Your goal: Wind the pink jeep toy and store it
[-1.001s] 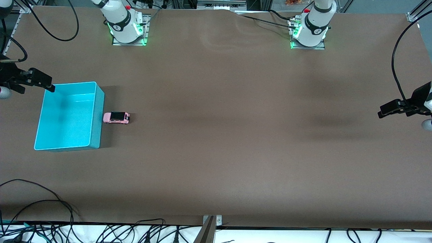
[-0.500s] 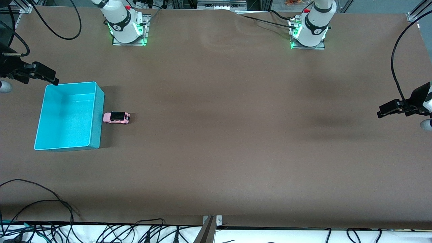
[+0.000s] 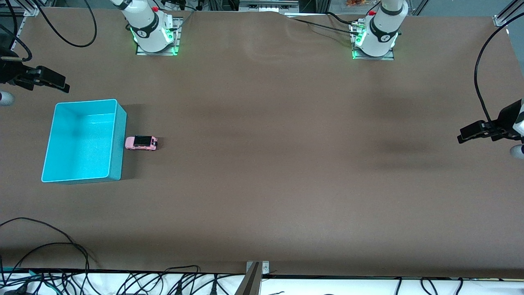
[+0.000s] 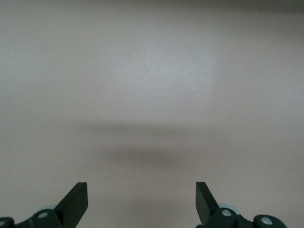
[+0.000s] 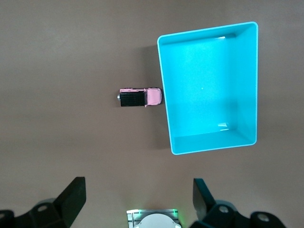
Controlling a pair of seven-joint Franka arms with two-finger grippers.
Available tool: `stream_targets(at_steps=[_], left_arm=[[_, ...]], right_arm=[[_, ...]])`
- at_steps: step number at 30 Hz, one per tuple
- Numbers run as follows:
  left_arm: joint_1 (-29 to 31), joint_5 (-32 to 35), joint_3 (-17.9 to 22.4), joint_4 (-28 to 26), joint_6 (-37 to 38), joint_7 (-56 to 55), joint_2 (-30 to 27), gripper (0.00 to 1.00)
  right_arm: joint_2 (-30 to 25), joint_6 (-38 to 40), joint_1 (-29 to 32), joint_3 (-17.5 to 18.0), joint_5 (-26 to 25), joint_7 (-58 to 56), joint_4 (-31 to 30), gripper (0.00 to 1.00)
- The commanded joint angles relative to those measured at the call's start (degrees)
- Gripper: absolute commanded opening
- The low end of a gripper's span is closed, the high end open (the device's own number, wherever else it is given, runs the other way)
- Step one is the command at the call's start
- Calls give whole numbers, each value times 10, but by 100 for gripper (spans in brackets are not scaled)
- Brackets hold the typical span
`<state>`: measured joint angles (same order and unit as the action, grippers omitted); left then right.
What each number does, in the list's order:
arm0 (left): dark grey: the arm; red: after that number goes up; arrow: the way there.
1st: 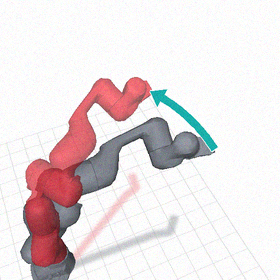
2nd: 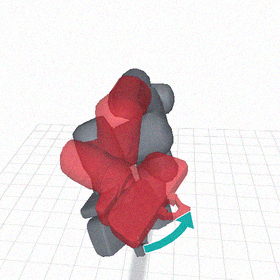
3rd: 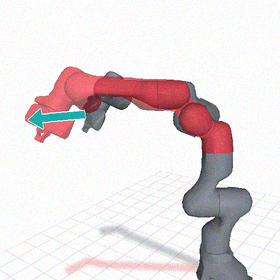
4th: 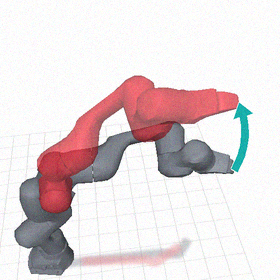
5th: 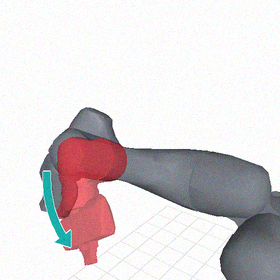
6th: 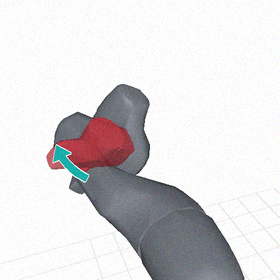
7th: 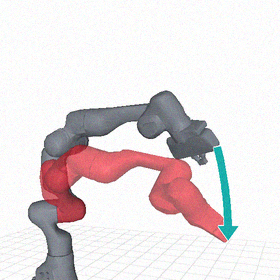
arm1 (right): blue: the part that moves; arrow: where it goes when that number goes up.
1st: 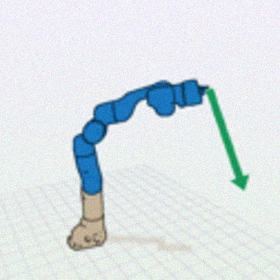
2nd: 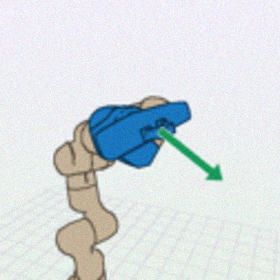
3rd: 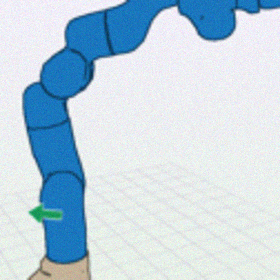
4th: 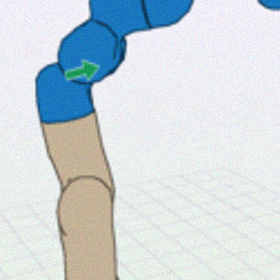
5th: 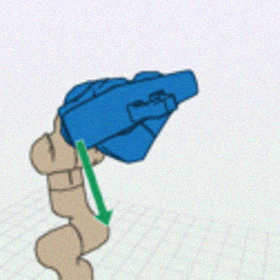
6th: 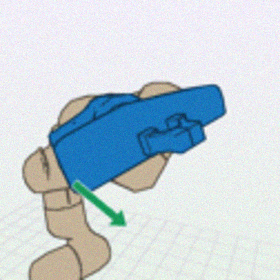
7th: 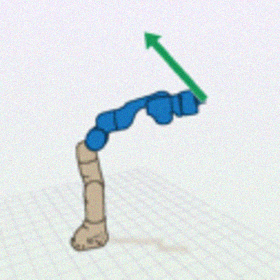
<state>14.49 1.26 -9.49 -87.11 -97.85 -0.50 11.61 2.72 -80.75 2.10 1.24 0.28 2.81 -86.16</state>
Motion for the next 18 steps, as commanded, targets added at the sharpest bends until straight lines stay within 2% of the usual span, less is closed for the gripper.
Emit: stream_targets(at_steps=[1, 5, 13, 18], left_arm=[[5, -15, -2, -17, 1, 17, -19, 100], [5, -15, -2, -17, 2, 17, -19, 100], [5, -15, -2, -17, 2, 17, -19, 100], [5, -15, -2, -18, 2, 17, -19, 100]], right_arm=[[4, 1, 0, -1, 9, 4, 8, 100], [0, -35, 0, 0, 10, 6, -8, 100], [-37, -178, 0, 6, 12, 12, -169, 100], [-46, -237, 0, 15, 18, 14, -232, 100]])
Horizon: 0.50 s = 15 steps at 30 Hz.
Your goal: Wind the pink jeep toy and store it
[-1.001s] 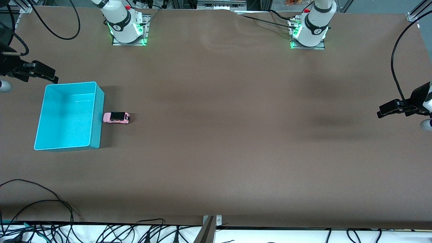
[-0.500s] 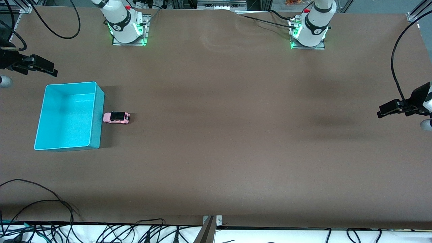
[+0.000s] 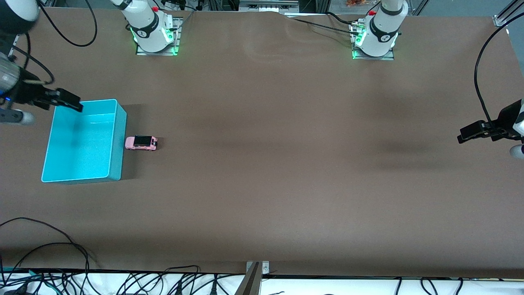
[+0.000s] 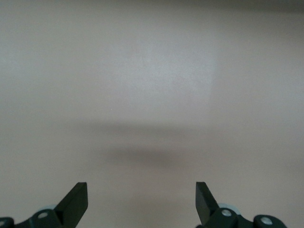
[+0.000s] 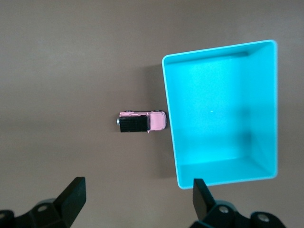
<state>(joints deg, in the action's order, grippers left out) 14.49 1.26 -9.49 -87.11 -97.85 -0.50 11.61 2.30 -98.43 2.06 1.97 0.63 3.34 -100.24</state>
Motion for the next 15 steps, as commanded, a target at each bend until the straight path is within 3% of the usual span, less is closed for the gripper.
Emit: stream_targets(at_steps=[1, 15], left_arm=[[5, -15, -2, -19, 2, 17, -19, 100], [5, -15, -1, -22, 1, 17, -18, 100]], right_arm=[[-43, -72, 0, 8, 15, 8, -101, 100], [-55, -241, 0, 25, 16, 8, -268, 100]])
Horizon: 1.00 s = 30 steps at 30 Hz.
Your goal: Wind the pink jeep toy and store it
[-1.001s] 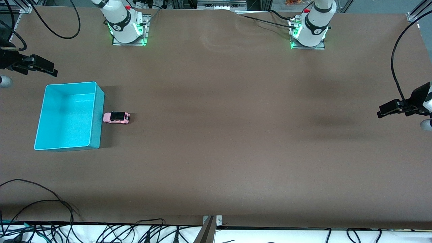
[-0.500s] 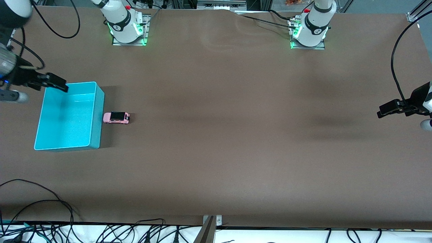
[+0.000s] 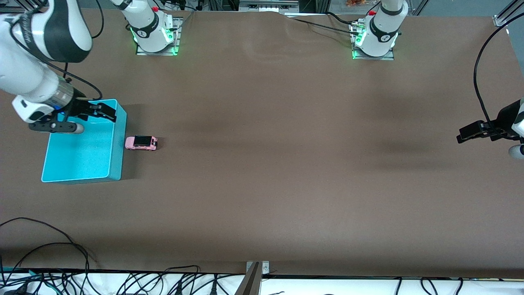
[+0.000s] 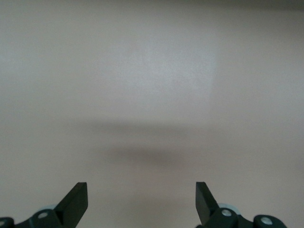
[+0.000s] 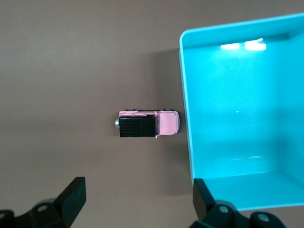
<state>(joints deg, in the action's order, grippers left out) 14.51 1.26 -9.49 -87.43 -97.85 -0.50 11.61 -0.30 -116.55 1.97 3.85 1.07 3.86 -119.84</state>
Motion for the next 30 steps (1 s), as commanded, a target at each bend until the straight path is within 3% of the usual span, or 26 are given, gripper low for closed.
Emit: stream_targets(at_steps=[1, 13, 25, 27, 30], left_arm=[[6, -15, -1, -19, 1, 17, -18, 100], [6, -15, -1, -19, 1, 16, -17, 100], [6, -15, -1, -19, 1, 16, -17, 100], [6, -15, -1, -19, 1, 16, -17, 100], [6, -15, -1, -19, 1, 16, -17, 100]], right_arm=[[-29, -71, 0, 6, 14, 3, -79, 100], [-9, -236, 0, 8, 17, 35, -188, 100], [27, -299, -4, 41, 5, 320, -196, 100], [38, -307, -5, 60, -11, 383, -196, 100], [51, -322, -4, 61, -47, 471, -196, 100]])
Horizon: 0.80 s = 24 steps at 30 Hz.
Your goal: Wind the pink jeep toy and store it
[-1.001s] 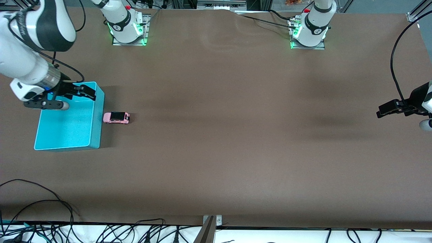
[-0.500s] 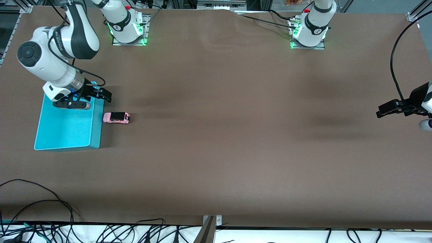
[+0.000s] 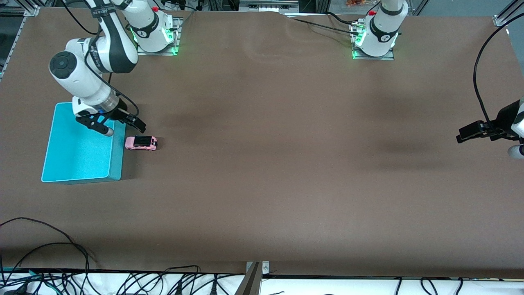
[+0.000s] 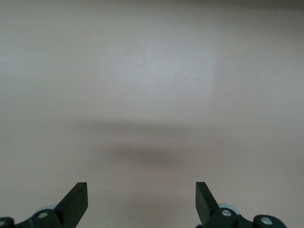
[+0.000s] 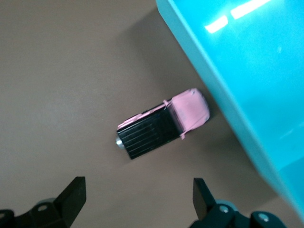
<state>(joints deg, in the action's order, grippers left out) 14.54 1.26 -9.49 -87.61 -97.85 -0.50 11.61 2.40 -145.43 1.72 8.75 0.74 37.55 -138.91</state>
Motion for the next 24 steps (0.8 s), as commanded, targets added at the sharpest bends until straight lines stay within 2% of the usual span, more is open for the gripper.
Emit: stream_targets(at_steps=[1, 10, 16, 20, 24], left_arm=[[6, -15, -1, -17, 1, 16, -17, 100], [6, -15, -1, -17, 2, 16, -17, 100], [6, -15, -1, -17, 2, 16, -18, 100], [5, -15, -1, -17, 2, 14, -18, 100], [5, -15, -1, -17, 2, 14, -18, 100]], right_arm=[[29, -36, -1, 12, -56, 158, -5, 100], [66, -62, 8, 9, -66, 292, 0, 94], [107, -108, 28, -2, -66, 321, 11, 95], [121, -115, 29, -21, -67, 321, 21, 96], [137, -122, 29, -22, -69, 322, 29, 98]])
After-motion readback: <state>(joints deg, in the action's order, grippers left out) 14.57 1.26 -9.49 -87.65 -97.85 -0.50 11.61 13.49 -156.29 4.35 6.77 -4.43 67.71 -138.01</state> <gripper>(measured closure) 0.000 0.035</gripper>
